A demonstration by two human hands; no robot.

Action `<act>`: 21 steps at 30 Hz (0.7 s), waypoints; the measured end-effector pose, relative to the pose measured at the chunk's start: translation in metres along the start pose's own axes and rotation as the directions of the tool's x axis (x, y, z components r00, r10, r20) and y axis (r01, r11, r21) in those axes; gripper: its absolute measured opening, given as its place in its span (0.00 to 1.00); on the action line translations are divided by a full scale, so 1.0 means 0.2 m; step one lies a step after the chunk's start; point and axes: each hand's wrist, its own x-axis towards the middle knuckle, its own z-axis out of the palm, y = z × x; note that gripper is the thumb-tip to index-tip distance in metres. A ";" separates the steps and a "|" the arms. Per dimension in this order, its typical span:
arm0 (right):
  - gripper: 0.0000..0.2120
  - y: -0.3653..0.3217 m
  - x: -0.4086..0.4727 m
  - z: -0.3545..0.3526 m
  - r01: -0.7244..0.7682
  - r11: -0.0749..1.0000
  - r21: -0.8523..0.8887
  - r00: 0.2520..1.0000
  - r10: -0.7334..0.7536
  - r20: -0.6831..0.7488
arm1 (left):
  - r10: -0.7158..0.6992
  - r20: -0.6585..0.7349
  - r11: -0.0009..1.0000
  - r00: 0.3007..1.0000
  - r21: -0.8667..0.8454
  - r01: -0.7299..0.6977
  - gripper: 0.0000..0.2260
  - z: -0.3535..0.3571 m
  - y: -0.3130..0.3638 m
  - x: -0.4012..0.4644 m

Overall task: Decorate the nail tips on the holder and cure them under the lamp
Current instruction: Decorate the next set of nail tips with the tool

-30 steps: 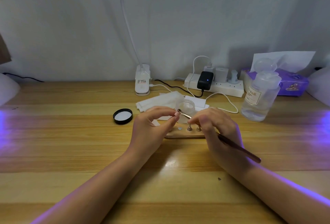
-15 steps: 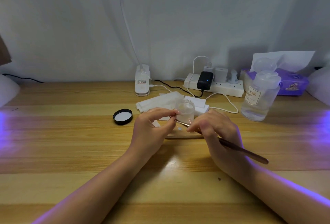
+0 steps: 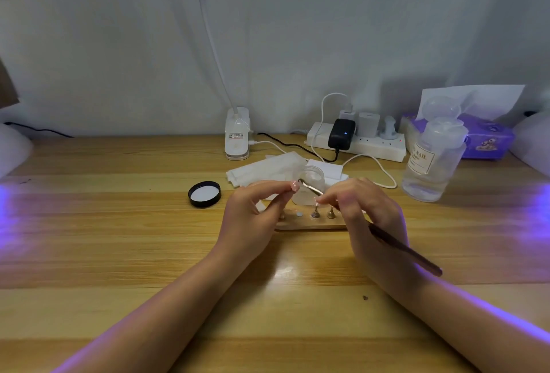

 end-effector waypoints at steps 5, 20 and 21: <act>0.22 0.00 0.00 0.00 -0.012 0.999 -0.032 0.999 0.013 0.045 | 0.019 0.010 1.000 1.000 0.016 -0.019 0.13 0.00 -0.01 0.00; 0.16 0.00 -0.01 0.00 0.014 1.000 0.002 1.000 -0.014 -0.026 | 0.031 0.019 0.999 0.999 0.025 -0.032 0.14 0.00 -0.02 0.00; 0.15 0.00 0.00 0.00 0.003 1.000 -0.020 1.000 -0.003 -0.022 | 0.030 0.021 0.999 0.999 0.027 -0.031 0.14 0.00 -0.02 0.00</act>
